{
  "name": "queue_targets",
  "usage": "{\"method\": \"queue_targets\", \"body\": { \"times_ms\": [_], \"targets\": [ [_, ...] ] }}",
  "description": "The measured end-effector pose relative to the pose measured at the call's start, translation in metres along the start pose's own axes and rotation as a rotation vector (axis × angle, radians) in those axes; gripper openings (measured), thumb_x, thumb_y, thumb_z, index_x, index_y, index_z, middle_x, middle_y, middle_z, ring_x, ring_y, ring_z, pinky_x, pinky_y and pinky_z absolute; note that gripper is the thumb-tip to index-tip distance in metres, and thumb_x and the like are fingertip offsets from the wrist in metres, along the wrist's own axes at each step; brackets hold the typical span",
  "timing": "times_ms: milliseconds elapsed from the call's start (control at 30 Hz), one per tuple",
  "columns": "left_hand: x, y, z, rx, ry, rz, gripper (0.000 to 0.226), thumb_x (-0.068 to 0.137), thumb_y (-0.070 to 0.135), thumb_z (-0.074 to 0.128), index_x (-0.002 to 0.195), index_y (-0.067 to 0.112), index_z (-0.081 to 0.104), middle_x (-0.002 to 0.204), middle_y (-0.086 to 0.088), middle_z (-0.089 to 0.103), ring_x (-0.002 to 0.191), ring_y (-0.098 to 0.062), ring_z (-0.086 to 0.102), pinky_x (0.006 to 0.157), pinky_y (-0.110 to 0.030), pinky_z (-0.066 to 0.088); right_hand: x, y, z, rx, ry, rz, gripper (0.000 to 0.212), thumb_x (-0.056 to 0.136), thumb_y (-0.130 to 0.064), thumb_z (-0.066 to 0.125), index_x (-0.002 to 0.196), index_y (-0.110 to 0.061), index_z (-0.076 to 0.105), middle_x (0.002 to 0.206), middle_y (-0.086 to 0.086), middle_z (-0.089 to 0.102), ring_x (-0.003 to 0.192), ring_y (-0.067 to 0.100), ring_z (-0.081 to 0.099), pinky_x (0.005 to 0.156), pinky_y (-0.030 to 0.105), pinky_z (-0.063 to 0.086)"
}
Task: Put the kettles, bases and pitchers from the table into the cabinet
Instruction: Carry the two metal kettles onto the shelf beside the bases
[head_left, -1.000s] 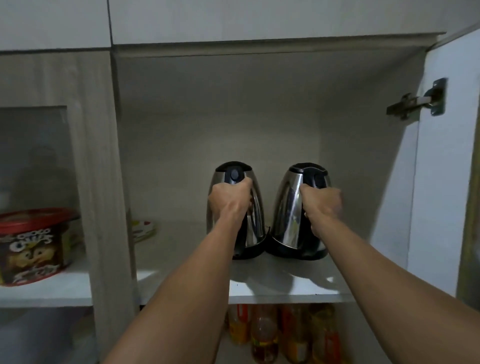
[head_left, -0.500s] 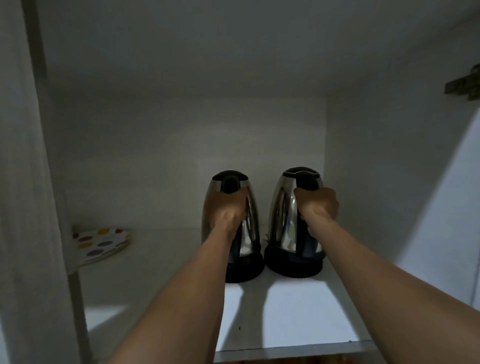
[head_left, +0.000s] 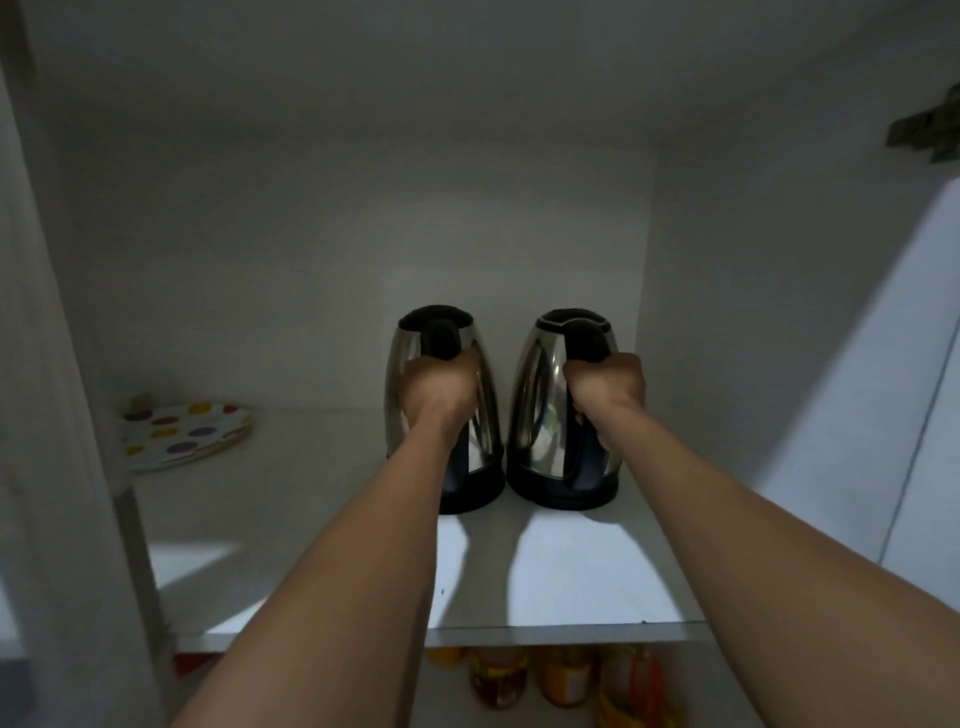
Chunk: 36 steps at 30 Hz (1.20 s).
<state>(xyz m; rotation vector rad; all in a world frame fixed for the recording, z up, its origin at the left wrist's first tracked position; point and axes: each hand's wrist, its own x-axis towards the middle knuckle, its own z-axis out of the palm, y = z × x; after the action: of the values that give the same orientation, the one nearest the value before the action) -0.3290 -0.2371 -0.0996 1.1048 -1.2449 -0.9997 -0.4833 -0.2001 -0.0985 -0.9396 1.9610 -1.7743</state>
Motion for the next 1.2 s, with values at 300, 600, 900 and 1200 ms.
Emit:
{"method": "queue_targets", "body": {
  "times_ms": [300, 600, 900, 1200],
  "targets": [
    [-0.019, -0.013, -0.005, 0.199, 0.192, -0.004, 0.034, 0.074, 0.037, 0.066, 0.096, 0.011, 0.071, 0.089, -0.012, 0.073, 0.083, -0.034, 0.069, 0.072, -0.032, 0.053, -0.008, 0.005, -0.001, -0.069, 0.046, -0.016, 0.033, 0.066, -0.026, 0.058, 0.089, -0.006, 0.07, 0.089, 0.019, 0.073, 0.083, 0.041, 0.07, 0.077, 0.048, 0.061],
    [-0.034, -0.087, -0.011, 0.301, 0.183, 0.061, 0.043, 0.07, 0.023, 0.074, 0.111, 0.011, 0.072, 0.119, -0.018, 0.055, 0.116, -0.031, 0.046, 0.101, -0.041, 0.047, -0.043, 0.076, 0.012, -0.176, 0.181, 0.083, 0.042, 0.069, -0.03, 0.078, 0.102, -0.004, 0.072, 0.102, 0.025, 0.069, 0.094, 0.039, 0.066, 0.085, 0.044, 0.056],
    [-0.009, -0.116, -0.015, 0.288, -0.014, 0.129, 0.036, 0.066, 0.035, 0.073, 0.092, 0.01, 0.075, 0.096, -0.014, 0.066, 0.1, -0.034, 0.061, 0.077, -0.035, 0.056, -0.042, 0.088, 0.034, -0.126, 0.267, 0.108, 0.051, 0.073, -0.018, 0.084, 0.117, -0.004, 0.064, 0.123, 0.025, 0.054, 0.093, 0.04, 0.061, 0.085, 0.038, 0.05],
    [0.045, -0.115, 0.001, 0.226, 0.014, 0.08, 0.021, 0.074, 0.013, 0.079, 0.084, 0.012, 0.061, 0.117, -0.013, 0.048, 0.099, -0.033, 0.063, 0.086, -0.036, 0.055, 0.001, 0.092, 0.056, -0.206, 0.182, 0.098, 0.047, 0.08, -0.027, 0.076, 0.121, -0.012, 0.059, 0.121, 0.019, 0.048, 0.081, 0.033, 0.051, 0.082, 0.032, 0.043]
  ]
}}
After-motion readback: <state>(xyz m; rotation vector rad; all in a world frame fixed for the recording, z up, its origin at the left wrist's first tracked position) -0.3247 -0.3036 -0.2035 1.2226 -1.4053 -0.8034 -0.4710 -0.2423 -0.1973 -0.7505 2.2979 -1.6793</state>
